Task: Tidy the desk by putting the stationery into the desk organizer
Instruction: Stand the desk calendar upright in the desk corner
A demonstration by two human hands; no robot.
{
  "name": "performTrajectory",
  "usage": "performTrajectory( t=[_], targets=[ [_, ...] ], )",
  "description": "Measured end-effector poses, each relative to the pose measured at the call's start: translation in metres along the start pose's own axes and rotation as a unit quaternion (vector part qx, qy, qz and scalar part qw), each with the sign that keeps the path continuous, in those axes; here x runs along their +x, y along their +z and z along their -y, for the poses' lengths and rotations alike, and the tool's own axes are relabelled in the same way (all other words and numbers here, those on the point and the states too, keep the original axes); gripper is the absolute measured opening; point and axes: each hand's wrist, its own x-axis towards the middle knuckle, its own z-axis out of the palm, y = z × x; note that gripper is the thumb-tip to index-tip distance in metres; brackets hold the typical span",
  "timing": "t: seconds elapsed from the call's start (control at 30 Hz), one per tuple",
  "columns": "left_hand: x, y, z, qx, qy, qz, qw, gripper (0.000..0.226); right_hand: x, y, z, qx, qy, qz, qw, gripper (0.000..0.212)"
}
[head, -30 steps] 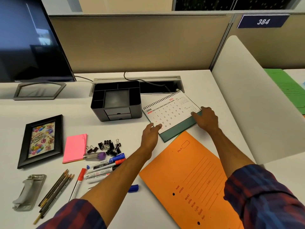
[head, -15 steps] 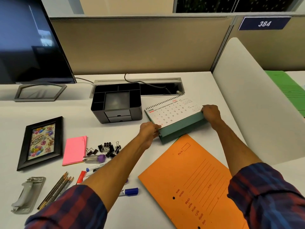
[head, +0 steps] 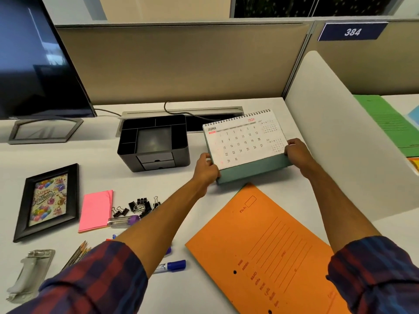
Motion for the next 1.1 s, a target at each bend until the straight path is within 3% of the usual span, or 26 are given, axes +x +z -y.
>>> performTrajectory(
  t=[0.33, 1.1],
  targets=[
    [0.021, 0.017, -0.023, 0.048, 0.049, 0.031, 0.997, 0.053, -0.003, -0.012, -0.008, 0.049, -0.03, -0.053, 0.997, 0.029],
    [0.051, 0.033, -0.027, 0.149, 0.069, 0.072, 0.984, 0.06, 0.001, -0.013, -0.036, 0.083, -0.032, -0.055, 0.995, 0.039]
  ],
)
